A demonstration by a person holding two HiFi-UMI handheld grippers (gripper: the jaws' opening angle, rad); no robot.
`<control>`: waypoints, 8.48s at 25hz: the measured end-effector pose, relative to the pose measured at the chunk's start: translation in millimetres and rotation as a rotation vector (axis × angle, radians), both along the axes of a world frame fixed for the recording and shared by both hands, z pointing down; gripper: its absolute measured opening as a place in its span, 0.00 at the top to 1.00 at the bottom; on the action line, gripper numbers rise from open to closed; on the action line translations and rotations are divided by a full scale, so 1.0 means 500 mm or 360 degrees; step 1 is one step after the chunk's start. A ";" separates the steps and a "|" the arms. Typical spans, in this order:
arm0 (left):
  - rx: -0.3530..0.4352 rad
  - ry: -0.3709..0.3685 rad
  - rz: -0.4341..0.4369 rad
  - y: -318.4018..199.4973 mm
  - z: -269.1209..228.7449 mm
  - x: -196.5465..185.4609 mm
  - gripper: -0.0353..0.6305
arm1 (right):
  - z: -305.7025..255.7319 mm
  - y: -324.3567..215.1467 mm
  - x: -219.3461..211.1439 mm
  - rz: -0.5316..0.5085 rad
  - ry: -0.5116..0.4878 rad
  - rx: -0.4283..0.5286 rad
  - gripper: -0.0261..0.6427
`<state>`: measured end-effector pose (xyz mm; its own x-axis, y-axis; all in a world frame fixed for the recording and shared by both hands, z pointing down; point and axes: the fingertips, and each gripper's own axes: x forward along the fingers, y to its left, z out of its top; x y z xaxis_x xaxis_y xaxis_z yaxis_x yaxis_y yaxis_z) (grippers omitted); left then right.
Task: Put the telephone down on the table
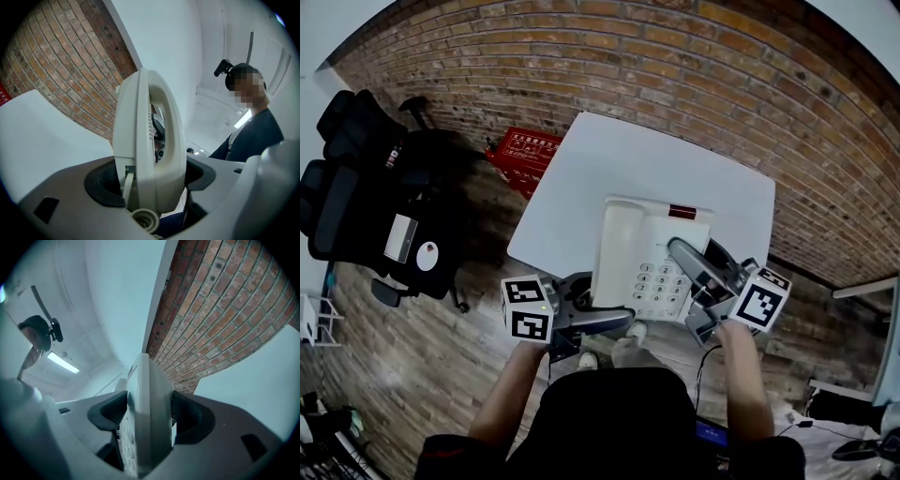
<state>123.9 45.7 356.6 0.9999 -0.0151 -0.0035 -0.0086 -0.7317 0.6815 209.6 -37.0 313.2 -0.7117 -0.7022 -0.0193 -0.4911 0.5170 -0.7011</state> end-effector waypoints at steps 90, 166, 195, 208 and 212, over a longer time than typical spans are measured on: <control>-0.0366 -0.0384 0.0050 -0.468 0.319 -0.296 0.43 | 0.387 -0.468 -0.299 -0.0083 -0.0164 -0.0610 0.52; -0.0618 -0.0518 0.0080 -0.634 0.525 -0.325 0.42 | 0.642 -0.609 -0.312 0.0036 0.0045 -0.1045 0.52; -0.0606 -0.0551 0.0045 -0.638 0.519 -0.323 0.42 | 0.556 -0.613 -0.262 0.0227 0.0741 -0.0654 0.52; -0.0620 -0.0558 0.0055 -0.635 0.519 -0.322 0.42 | 0.542 -0.618 -0.289 0.0162 0.1150 -0.0395 0.90; -0.0620 -0.0567 0.0055 -0.636 0.519 -0.322 0.42 | 0.558 -0.620 -0.291 0.0152 0.1213 -0.0418 0.93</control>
